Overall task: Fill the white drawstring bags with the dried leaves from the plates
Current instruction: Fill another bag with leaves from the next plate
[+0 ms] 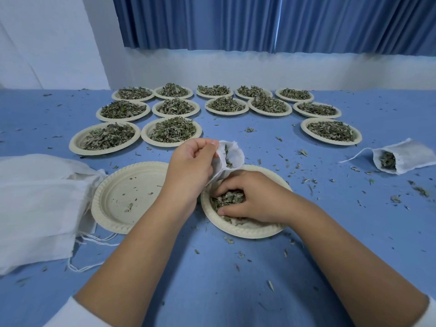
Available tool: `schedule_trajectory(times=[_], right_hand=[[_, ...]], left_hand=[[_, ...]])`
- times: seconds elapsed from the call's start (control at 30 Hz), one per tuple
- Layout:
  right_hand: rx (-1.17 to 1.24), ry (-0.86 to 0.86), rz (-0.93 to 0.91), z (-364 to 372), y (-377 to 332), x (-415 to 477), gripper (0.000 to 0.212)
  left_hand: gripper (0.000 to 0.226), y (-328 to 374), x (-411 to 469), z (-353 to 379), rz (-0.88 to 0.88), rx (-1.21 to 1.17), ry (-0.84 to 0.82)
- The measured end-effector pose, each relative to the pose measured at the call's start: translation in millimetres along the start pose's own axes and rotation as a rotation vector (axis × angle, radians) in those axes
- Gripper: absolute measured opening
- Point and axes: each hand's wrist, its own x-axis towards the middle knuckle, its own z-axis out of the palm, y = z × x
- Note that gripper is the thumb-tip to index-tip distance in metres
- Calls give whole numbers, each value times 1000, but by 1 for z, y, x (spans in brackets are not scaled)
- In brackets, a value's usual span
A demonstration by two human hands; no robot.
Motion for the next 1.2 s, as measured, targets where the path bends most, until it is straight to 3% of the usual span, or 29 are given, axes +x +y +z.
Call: schedule_trajectory(times=[0.4, 0.7, 0.93, 1.2], right_hand=[[36, 27, 45, -3, -2, -2, 22], [422, 162, 138, -36, 7, -11, 17], [707, 230, 71, -48, 10, -16, 27], [962, 419, -21, -36, 2, -8, 20]], left_hand=[[14, 4, -3, 1, 6, -16, 12], [14, 10, -3, -2, 24, -37, 63], [12, 11, -1, -5, 28, -25, 82], [11, 4, -8, 7, 39, 117, -14]])
